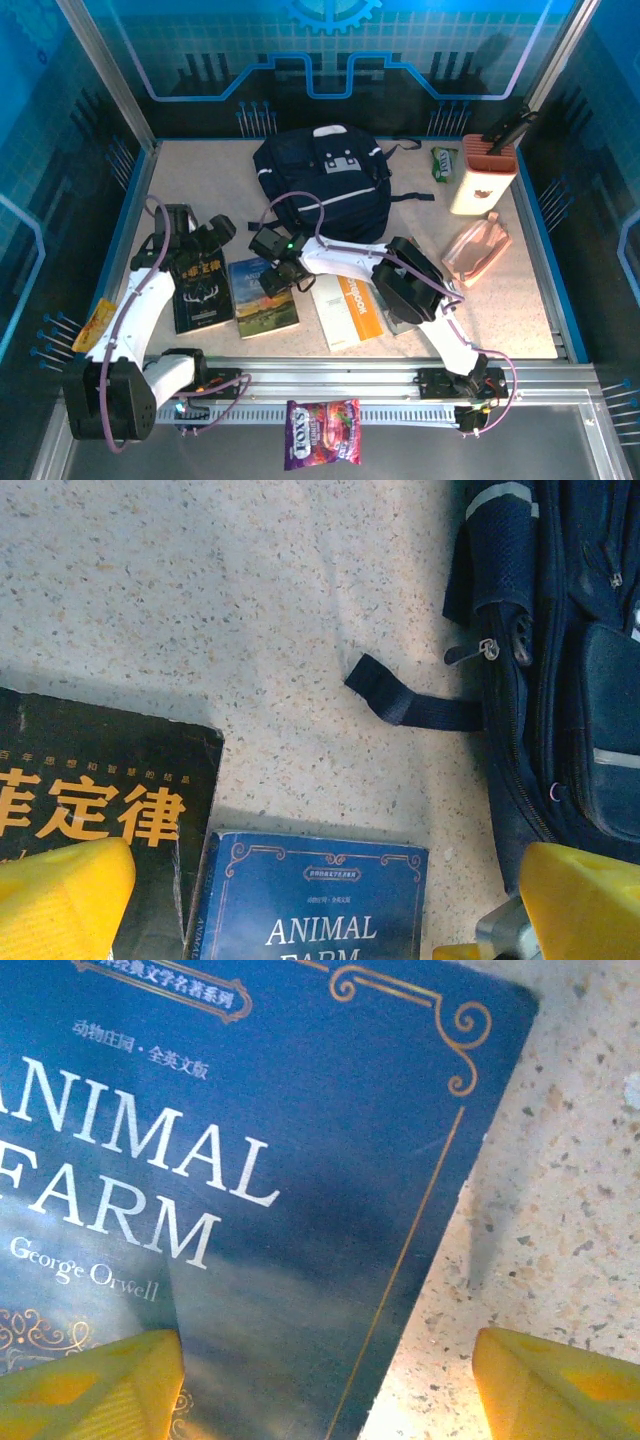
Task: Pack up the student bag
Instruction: Move the book to the center of the table, then pick up the book at the center of the table.
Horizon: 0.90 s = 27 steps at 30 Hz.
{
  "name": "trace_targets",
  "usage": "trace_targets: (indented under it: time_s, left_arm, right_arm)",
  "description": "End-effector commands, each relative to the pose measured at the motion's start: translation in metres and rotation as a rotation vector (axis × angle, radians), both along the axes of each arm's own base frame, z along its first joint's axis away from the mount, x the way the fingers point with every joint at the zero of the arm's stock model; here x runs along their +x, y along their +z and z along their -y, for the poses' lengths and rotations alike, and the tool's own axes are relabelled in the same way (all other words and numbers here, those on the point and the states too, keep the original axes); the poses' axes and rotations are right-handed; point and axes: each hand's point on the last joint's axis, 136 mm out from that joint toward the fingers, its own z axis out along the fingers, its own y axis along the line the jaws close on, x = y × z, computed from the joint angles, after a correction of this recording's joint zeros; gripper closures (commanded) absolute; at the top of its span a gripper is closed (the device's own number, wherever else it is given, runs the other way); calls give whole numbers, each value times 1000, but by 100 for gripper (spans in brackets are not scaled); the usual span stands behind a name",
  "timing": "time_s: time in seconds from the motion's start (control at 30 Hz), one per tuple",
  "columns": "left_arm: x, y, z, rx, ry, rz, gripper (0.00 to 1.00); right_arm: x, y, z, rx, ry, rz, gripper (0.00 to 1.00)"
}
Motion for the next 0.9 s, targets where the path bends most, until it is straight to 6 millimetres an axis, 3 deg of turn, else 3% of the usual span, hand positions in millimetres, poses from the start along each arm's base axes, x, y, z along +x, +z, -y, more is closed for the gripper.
trace_targets:
  time_s: [0.0, 0.17, 0.47, 0.7, 0.87]
  left_arm:
    - [-5, -8, 6, -48, -18, -33, 1]
    - [-14, -16, 22, -139, -57, -69, 1]
    - [-47, -48, 63, -295, -138, -192, 9]
    - [-71, -76, 91, -336, -191, -286, 28]
    - [-77, -91, 96, -325, -207, -336, 43]
  right_arm:
    - [7, -24, 48, -79, -136, -43, 25]
    - [17, -18, 59, -21, -210, -54, 30]
    - [20, 28, 49, 181, -258, -33, 33]
    - [15, 14, 51, 201, -291, -90, 50]
    - [15, 5, 52, 177, -295, -107, 60]
